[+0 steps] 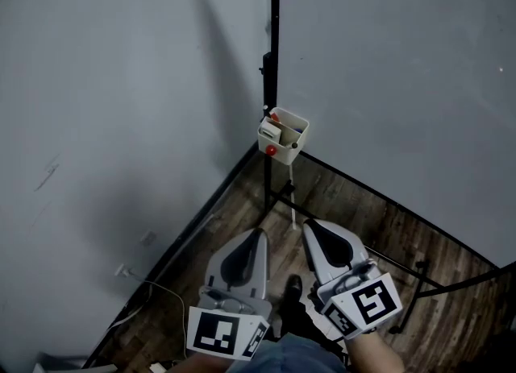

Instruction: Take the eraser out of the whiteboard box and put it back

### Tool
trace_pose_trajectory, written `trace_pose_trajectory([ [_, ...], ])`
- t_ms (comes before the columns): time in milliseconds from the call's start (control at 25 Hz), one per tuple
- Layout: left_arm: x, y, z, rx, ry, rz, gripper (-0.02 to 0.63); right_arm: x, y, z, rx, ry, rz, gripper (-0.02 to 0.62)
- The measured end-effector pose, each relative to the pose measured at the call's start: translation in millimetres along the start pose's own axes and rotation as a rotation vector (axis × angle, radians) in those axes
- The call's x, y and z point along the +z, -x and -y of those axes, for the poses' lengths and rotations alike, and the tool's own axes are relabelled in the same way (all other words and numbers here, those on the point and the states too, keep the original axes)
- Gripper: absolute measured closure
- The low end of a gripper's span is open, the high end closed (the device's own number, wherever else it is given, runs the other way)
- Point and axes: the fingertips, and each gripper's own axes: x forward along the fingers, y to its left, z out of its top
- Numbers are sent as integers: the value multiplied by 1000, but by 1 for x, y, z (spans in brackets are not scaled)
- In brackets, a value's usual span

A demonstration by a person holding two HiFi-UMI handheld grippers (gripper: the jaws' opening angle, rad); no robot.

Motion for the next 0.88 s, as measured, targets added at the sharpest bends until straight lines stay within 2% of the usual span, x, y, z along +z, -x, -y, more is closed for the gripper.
trace_pose_trajectory([
  [200, -2, -38, -12, 31, -4, -13, 600, -1, -27, 29, 19, -20, -22, 592],
  [440, -21, -84, -30, 92, 10, -60, 600, -11, -68, 67, 77, -41, -59, 592],
  [880, -1, -154, -47, 191, -18, -28, 600, 0, -131, 118, 193, -39, -76, 589],
])
